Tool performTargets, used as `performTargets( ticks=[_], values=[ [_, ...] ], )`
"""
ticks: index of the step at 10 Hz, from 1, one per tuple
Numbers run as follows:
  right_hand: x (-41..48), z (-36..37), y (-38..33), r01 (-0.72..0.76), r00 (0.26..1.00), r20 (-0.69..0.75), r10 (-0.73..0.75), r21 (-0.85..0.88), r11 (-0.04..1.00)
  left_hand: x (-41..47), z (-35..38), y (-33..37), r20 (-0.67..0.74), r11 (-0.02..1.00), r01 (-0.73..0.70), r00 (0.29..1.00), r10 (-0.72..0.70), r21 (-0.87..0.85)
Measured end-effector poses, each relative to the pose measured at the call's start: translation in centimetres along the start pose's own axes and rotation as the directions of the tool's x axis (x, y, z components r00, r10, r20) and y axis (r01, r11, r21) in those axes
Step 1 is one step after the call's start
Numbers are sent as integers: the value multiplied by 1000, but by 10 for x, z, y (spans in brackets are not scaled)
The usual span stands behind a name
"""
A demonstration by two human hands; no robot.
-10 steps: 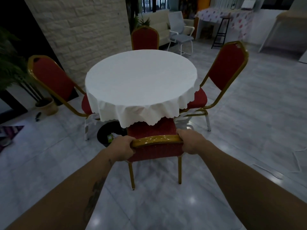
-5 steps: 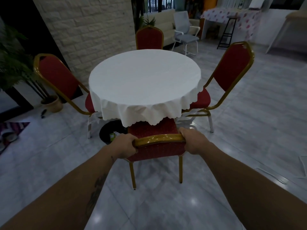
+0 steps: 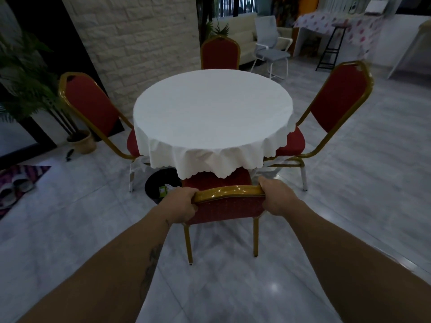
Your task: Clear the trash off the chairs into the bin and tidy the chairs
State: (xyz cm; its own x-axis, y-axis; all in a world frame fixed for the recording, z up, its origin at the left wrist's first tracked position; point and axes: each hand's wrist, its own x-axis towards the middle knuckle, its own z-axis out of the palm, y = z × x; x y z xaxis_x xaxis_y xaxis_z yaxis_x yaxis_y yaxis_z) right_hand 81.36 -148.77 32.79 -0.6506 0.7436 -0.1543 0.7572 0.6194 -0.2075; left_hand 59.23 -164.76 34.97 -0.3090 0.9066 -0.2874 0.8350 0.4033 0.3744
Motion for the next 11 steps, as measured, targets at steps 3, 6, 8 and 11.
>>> performTargets(
  ticks=[3, 6, 8, 11],
  values=[
    [37, 0, 5, -18, 1000, -7, 19, 73, 997, 37, -4, -10, -71, 1000, 20, 997, -21, -23],
    [44, -1, 6, -34, 999, -8, 35, 81, 996, 49, 1, -16, -82, 999, 19, 996, -22, -34],
    [28, -31, -15, -77, 979, 186, 79, -18, 997, 38, -14, -13, 19, 997, 19, 1000, -20, 81],
    [11, -95, -111, 110, 990, 63, -125, 200, 974, -18, -107, -16, -116, 985, 107, 989, -92, 137]
  ],
)
